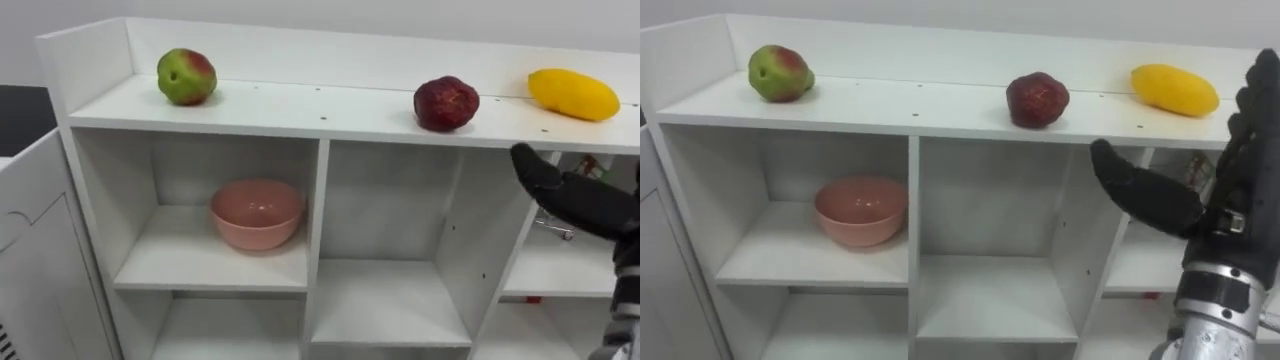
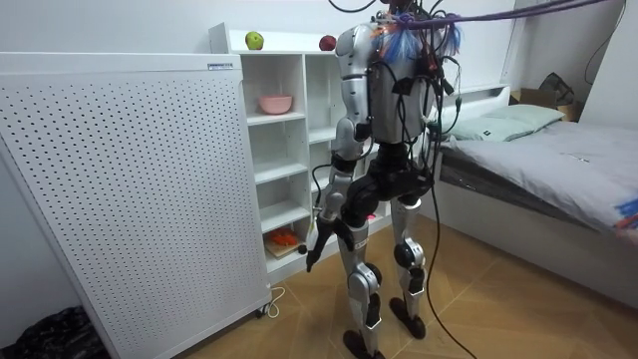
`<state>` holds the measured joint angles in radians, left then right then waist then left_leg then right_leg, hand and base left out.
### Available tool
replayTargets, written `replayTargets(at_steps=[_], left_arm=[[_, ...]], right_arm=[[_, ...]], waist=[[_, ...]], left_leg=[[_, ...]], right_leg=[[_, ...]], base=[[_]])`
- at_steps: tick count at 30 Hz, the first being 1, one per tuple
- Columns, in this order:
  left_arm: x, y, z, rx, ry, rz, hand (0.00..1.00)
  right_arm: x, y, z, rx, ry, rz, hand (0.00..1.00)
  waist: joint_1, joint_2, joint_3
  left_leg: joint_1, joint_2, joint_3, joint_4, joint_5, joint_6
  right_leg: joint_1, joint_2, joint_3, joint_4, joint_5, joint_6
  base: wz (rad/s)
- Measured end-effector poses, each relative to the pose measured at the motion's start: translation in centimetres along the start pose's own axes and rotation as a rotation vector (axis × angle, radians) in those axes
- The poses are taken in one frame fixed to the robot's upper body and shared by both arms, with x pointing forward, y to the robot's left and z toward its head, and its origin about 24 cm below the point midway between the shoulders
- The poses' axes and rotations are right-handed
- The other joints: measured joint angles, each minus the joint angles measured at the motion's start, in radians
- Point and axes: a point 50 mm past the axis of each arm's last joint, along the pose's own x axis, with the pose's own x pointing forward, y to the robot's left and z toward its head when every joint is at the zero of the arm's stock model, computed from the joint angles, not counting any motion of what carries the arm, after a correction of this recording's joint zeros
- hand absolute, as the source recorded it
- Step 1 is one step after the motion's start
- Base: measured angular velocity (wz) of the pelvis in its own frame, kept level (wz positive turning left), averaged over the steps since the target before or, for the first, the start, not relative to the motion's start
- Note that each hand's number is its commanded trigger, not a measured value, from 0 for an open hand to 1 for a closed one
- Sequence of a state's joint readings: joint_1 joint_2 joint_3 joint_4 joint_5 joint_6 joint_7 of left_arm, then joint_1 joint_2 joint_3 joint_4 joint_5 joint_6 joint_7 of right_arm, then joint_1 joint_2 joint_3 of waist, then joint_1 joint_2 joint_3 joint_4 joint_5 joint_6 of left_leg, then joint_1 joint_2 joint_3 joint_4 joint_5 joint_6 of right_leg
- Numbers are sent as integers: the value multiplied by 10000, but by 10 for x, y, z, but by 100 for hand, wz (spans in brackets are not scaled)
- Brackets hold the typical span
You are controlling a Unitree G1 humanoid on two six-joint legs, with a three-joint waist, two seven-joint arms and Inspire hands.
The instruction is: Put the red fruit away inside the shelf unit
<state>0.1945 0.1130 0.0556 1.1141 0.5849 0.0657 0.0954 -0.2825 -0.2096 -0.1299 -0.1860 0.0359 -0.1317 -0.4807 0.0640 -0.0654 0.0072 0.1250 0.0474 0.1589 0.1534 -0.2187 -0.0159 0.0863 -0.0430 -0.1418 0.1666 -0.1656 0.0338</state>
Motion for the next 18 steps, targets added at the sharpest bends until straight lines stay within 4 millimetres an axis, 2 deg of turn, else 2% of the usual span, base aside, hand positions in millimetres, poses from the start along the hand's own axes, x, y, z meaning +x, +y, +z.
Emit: replayTargets(at_steps=[8,11,18], left_arm=[[1,3,0,138,-3,86,0],[1,6,2,278,-80,124,0],[1,7,2,380,-62,-132,0]], right_arm=[[32,14,-3,793,222,52,0],[36,14,-5,928,389,66,0],[42,16,-9,1167,811,652,0]], waist=[[168,-79,29],[202,-121,28],[259,-157,9]], left_leg=[[-96,-1,-103,111,1,1],[-167,-4,-234,143,1,1],[-300,-20,-258,263,1,1]], right_leg=[[3,-14,-100,16,0,0],[5,-27,-247,21,0,0],[-46,-55,-267,41,0,0]], base=[[3],[13],[3]])
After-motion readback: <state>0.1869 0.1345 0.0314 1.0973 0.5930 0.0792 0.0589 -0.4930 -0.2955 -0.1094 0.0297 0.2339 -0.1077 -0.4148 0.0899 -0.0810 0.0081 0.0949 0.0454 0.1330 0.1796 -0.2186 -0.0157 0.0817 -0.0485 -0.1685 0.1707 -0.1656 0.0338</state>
